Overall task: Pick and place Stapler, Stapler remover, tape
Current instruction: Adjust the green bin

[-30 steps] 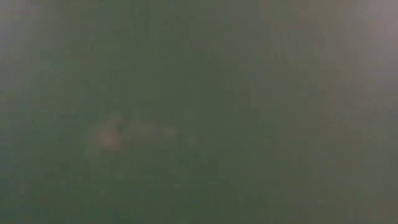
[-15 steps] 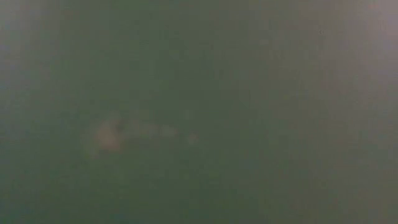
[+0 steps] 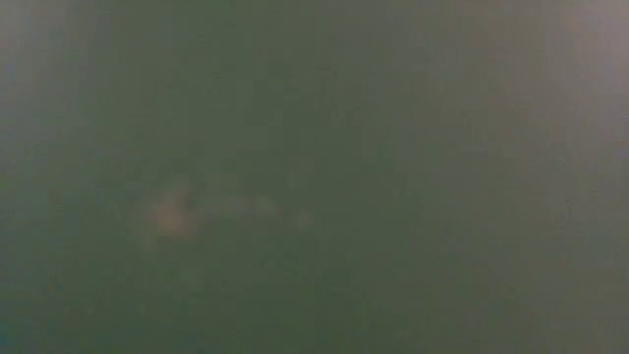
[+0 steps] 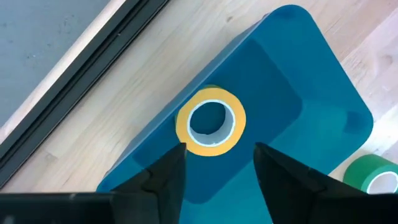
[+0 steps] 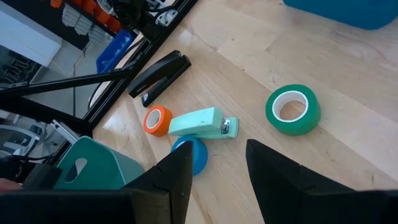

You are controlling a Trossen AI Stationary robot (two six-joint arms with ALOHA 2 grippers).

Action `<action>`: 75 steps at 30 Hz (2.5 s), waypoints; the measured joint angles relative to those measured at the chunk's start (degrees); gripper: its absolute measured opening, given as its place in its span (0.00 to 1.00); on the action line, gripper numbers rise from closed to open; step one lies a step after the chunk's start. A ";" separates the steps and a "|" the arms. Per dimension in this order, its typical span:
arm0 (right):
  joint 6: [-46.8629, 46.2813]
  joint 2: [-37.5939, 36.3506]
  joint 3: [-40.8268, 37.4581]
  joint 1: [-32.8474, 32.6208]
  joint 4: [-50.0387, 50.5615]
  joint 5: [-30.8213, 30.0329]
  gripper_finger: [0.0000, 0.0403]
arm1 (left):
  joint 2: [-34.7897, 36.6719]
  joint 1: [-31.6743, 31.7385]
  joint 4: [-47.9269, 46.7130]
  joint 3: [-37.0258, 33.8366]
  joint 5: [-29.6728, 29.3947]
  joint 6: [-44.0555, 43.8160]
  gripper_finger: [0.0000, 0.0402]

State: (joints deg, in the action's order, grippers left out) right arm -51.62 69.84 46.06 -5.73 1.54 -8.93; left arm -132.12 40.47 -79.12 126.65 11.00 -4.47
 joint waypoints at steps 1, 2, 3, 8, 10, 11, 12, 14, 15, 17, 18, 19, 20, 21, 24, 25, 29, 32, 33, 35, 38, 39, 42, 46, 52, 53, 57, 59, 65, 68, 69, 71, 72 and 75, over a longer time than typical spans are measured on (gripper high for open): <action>-0.02 0.00 0.00 0.00 0.00 0.00 0.35 | 0.33 0.00 -0.37 0.00 -0.11 0.64 0.48; -0.03 0.00 0.00 0.01 0.00 0.00 0.35 | 0.71 0.00 -0.47 0.13 -0.45 1.13 0.48; -0.07 0.00 0.00 0.01 0.00 0.02 0.35 | 1.39 0.00 -0.47 0.20 -0.54 1.41 0.47; -0.13 0.02 0.00 0.00 0.02 0.13 0.35 | 6.27 -0.21 -0.41 0.31 -0.31 1.46 0.42; -0.15 0.00 0.00 0.00 0.04 0.23 0.35 | 8.71 -0.70 -0.94 0.31 0.82 1.40 0.38; -0.15 0.02 0.00 0.01 0.05 0.43 0.35 | 10.12 -1.12 -1.40 0.31 1.82 1.35 0.37; -0.16 0.00 0.00 0.02 0.08 1.26 0.35 | 11.65 -1.67 -1.90 0.31 2.95 1.33 0.35; -0.22 0.00 0.00 0.02 0.42 2.54 0.35 | 14.51 -3.25 -3.27 0.33 5.01 1.31 0.30; -0.60 0.00 0.00 -0.01 0.76 3.47 0.35 | 15.96 -4.25 -4.23 0.33 5.43 1.31 0.28; -1.72 0.02 0.00 -0.47 1.91 5.18 0.35 | 18.60 -6.77 -5.88 0.32 5.36 0.85 0.24; -2.09 0.02 0.00 -0.84 2.63 6.08 0.35 | 20.01 -8.18 -6.29 0.33 5.18 0.37 0.21; -2.59 0.02 0.00 -1.49 3.59 6.66 0.35 | 21.30 -9.67 -6.91 0.33 4.68 -0.22 0.19; -3.27 0.02 0.00 -2.13 4.87 7.46 0.35 | 22.42 -11.45 -7.44 0.33 3.55 -1.07 0.16; -3.86 0.02 0.00 -2.93 6.14 7.76 0.34 | 23.46 -13.26 -7.92 0.33 2.28 -2.00 0.13; -6.15 0.04 -0.04 -5.65 10.33 8.93 0.30 | 26.08 -19.25 -8.70 0.32 -2.31 -4.65 0.03; -7.04 0.04 -0.04 -6.64 11.33 9.08 0.27 | 26.84 -21.20 -9.19 0.31 -3.83 -5.71 0.02; -11.60 0.04 -0.04 -11.60 12.41 8.63 0.12 | 29.47 -29.16 -10.87 -0.03 -8.08 -10.34 0.01; -15.48 0.04 -0.04 -16.45 12.41 5.88 0.02 | 32.76 -34.62 -10.81 -2.10 -9.12 -14.78 0.01; -17.28 0.04 -0.04 -18.07 12.53 4.65 0.02 | 33.95 -36.51 -10.74 -3.19 -10.08 -17.13 0.01; -21.15 0.04 -0.04 -21.38 12.83 1.85 0.02 | 36.74 -40.84 -10.11 -6.01 -12.95 -22.43 0.01; -26.91 0.71 -0.04 -26.18 13.00 -3.47 0.00 | 40.26 -48.10 -6.95 -11.81 -17.63 -29.96 0.01; -28.69 1.08 -0.04 -27.55 13.02 -5.04 0.00 | 41.43 -50.37 -5.32 -13.99 -18.99 -32.18 0.01; -32.59 3.44 -0.01 -30.57 11.63 -7.59 0.00 | 44.31 -56.49 -0.73 -21.25 -21.92 -38.51 0.00; -34.67 9.34 0.00 -32.29 6.01 -4.54 0.00 | 46.77 -62.30 6.26 -30.71 -25.46 -45.28 0.00; -34.09 20.26 4.44 -32.17 -2.19 -1.39 0.00 | 47.96 -67.82 12.06 -36.69 -25.59 -51.49 0.00; -33.57 21.91 6.02 -31.86 -1.81 -1.29 0.00 | 47.94 -68.58 12.42 -36.79 -26.10 -52.12 0.00; -30.47 27.68 12.83 -30.33 -0.79 1.64 0.00 | 48.30 -71.31 12.09 -36.87 -28.66 -54.30 0.00; -28.04 30.83 17.05 -29.31 -0.26 3.21 0.00 | 48.96 -72.32 12.07 -36.87 -30.25 -54.87 0.00; -20.33 38.66 28.60 -25.76 1.25 7.19 0.00 | 51.28 -74.08 11.69 -36.81 -33.16 -56.88 0.00; -17.55 41.64 32.71 -23.99 1.62 8.81 0.00 | 52.26 -75.67 11.53 -36.81 -34.74 -57.92 0.00; -16.90 42.57 33.88 -23.37 1.88 9.25 0.00 | 52.39 -76.25 11.50 -36.81 -35.24 -58.31 0.00; -15.57 43.95 35.75 -22.42 1.58 9.80 0.00 | 52.69 -77.31 11.43 -36.81 -36.03 -59.04 0.00; -14.81 44.23 36.24 -22.04 1.75 10.10 0.00 | 52.76 -78.01 11.31 -36.81 -36.43 -59.53 0.00; -13.69 44.87 37.24 -20.59 1.42 10.33 0.00 | 52.76 -79.68 10.79 -36.81 -37.83 -61.61 0.00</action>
State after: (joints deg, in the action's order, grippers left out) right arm -65.31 114.72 83.31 -26.32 2.96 1.40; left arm -79.36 -39.21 -68.33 89.84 -26.82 -66.08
